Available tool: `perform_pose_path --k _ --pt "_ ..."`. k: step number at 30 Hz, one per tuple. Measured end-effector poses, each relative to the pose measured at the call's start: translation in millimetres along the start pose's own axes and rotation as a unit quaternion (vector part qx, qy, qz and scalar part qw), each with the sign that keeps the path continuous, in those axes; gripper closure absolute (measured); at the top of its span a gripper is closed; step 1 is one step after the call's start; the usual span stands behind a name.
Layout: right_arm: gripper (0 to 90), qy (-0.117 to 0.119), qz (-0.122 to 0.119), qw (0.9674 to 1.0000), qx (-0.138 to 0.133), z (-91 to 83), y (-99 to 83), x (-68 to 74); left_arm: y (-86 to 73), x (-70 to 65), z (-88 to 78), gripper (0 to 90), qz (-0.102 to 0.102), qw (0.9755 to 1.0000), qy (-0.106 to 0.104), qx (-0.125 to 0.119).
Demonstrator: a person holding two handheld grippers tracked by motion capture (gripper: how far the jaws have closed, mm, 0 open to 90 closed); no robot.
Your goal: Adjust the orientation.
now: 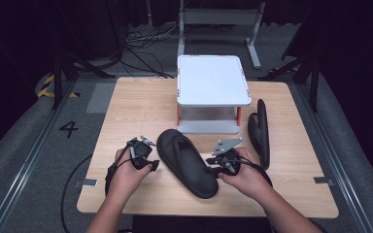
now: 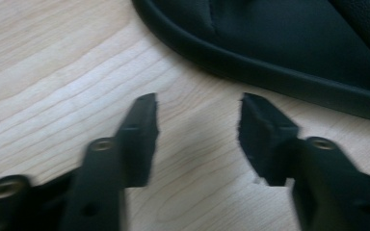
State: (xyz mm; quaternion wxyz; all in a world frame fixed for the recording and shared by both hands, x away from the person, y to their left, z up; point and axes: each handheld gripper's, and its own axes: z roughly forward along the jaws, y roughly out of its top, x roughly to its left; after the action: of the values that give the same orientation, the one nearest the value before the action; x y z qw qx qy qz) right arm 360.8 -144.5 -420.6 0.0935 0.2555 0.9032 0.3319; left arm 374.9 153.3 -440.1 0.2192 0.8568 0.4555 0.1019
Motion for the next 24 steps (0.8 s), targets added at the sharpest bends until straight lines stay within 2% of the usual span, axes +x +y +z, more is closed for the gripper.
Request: perform_pose_path --k 1,2,6,7,8,11,14,17,20,22,24 --pt "78.2 -0.019 0.006 0.9995 0.023 0.7 -6.1 -6.0 1.3 -0.5 2.0 61.6 0.003 1.0000 -0.002 0.007" --pt "82.2 -0.021 0.013 0.9990 0.036 2.8 -10.4 -8.6 2.1 -0.9 3.7 65.4 0.003 0.9999 -0.005 0.011" --pt "88.7 -0.019 0.032 0.9956 0.086 11.7 -24.1 -11.0 7.2 -4.5 14.4 69.8 0.011 0.9993 -0.014 0.033" --pt "89.4 -0.012 0.039 0.9947 0.094 12.7 -26.2 -9.8 8.2 -4.6 15.3 70.1 0.016 0.9993 -0.015 0.029" --pt "89.9 -0.008 0.042 0.9942 0.098 13.1 -27.3 -8.7 9.5 -6.2 16.1 70.4 0.013 0.9993 -0.015 0.032" --pt "90.0 0.025 0.053 0.9927 0.106 13.8 -30.4 -1.8 14.2 -8.3 16.6 73.0 0.025 0.9986 -0.009 0.046" --pt "90.0 0.016 0.051 0.9923 0.111 11.4 -31.4 3.0 18.3 -10.0 16.6 74.1 0.037 0.9977 -0.004 0.057" --pt "90.0 0.019 0.054 0.9917 0.116 7.3 -34.9 7.0 23.6 -11.6 16.1 74.2 0.047 0.9960 0.003 0.076" --pt "90.0 0.041 0.065 0.9895 0.122 2.7 -40.4 8.1 26.2 -10.5 15.8 74.2 0.054 0.9950 -0.001 0.084" --pt "90.0 0.054 0.071 0.9882 0.124 2.5 -43.7 7.3 26.3 -7.5 15.8 73.6 0.046 0.9952 -0.011 0.085" --pt "90.0 0.063 0.074 0.9876 0.123 3.1 -45.6 6.2 25.7 -2.1 16.2 66.5 0.033 0.9959 -0.018 0.082"
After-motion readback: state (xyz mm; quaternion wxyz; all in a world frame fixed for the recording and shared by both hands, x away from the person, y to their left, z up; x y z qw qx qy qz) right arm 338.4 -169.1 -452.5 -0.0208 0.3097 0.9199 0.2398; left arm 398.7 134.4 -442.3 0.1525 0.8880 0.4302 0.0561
